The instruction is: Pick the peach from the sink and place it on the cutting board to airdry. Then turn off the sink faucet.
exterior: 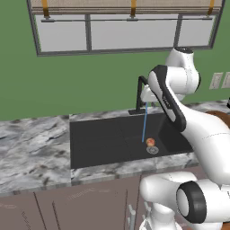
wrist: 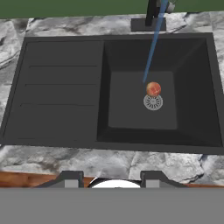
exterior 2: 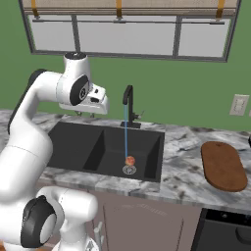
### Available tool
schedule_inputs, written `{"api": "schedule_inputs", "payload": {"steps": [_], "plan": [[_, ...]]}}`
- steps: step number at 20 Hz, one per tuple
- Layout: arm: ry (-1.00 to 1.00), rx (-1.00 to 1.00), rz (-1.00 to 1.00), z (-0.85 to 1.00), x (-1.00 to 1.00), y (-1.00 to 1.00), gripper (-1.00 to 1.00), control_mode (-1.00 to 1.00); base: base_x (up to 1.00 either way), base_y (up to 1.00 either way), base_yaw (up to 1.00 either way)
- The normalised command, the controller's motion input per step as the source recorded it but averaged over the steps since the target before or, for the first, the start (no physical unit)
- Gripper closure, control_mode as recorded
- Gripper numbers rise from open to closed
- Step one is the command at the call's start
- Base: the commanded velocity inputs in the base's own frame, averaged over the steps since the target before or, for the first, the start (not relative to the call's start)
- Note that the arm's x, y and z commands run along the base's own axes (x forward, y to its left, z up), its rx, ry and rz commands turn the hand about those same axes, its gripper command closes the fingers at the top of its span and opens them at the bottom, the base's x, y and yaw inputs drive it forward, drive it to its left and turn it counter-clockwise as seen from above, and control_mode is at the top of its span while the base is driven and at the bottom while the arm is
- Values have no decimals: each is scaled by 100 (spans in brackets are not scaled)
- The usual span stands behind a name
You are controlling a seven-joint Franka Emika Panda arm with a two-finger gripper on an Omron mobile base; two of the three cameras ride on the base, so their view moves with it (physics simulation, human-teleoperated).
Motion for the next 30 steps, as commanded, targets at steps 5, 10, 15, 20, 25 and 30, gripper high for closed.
{"api": "schedule_inputs", "payload": {"steps": [5,10,15,20,25,30], "plan": [[-2,2,-2,-3,-14,-13,-100,-100,0,0,0],[0,0,-1,-17,-10,-15,-100,-100,0,0,0],[-1,0,3,-10,0,-13,-100,-100,0,0,0],[-1,-5,4,-13,0,-16,-100,-100,0,0,0],[-2,-11,5,-18,0,-18,-100,-100,0,0,0],[-2,-8,3,-18,0,-9,-100,-100,0,0,0]]}}
